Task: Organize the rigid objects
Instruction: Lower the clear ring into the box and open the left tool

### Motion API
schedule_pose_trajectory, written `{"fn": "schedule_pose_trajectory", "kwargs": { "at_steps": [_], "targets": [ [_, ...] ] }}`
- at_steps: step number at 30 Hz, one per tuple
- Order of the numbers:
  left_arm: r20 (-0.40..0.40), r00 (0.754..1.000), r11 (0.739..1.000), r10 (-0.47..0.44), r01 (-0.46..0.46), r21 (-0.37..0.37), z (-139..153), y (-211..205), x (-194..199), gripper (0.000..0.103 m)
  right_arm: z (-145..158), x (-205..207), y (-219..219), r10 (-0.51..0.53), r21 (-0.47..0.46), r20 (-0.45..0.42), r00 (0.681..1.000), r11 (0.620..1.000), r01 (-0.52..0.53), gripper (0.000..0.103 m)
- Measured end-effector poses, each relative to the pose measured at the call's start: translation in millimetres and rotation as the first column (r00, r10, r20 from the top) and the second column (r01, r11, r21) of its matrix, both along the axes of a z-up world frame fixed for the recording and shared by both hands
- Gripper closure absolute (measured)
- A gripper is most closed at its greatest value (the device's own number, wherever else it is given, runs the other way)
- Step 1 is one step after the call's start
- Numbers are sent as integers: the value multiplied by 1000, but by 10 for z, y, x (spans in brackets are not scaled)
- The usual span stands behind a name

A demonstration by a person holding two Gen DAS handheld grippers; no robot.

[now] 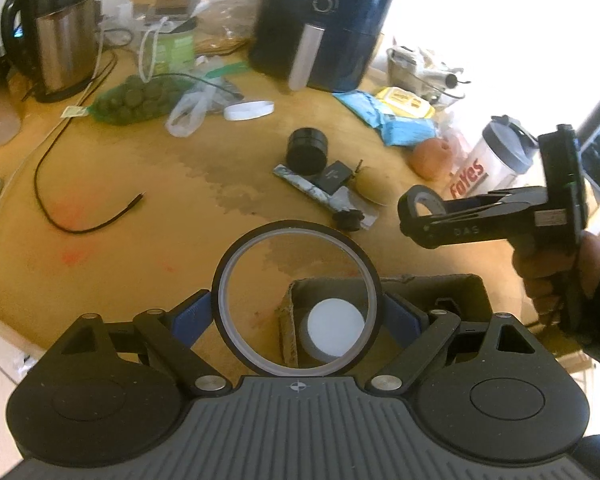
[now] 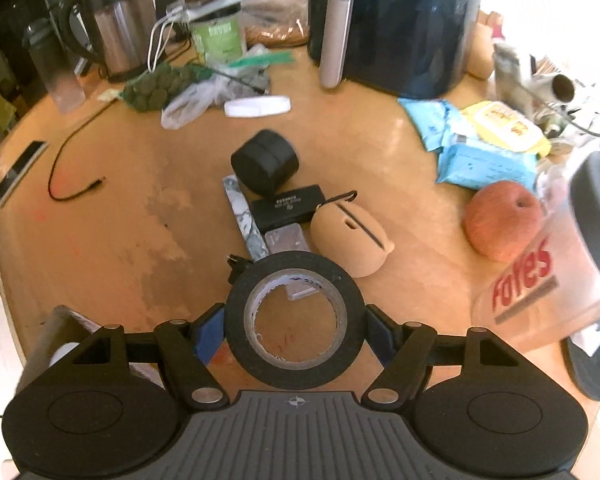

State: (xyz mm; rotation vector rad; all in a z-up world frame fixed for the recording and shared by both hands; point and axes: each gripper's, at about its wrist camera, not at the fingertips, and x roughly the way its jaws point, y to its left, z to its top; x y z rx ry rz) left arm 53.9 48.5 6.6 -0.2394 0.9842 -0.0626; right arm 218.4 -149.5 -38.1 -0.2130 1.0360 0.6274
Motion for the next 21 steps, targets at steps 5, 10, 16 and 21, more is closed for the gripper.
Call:
{"fn": "schedule_pose_trajectory", "kwargs": {
  "at_steps": [5,10,16,21],
  "targets": [
    [6,999,999,-52,52,11,-7,-65,45,12,169,-200,-117,-28,30,15,999,999,28,28],
    [11,995,995,-99,98,25,-1,-151,64,12,273,-423,-237,-53,47,18,998,998,52,28],
    [7,990,989,-139,139,45,-24,-300,84,12,330,-739,-336,-47,19,35,998,999,46,28],
    [-19,984,981,-177,178,77,-84,-456,106,12,346,-913,-453,-69,35,16,998,997,68,28]
  ]
}}
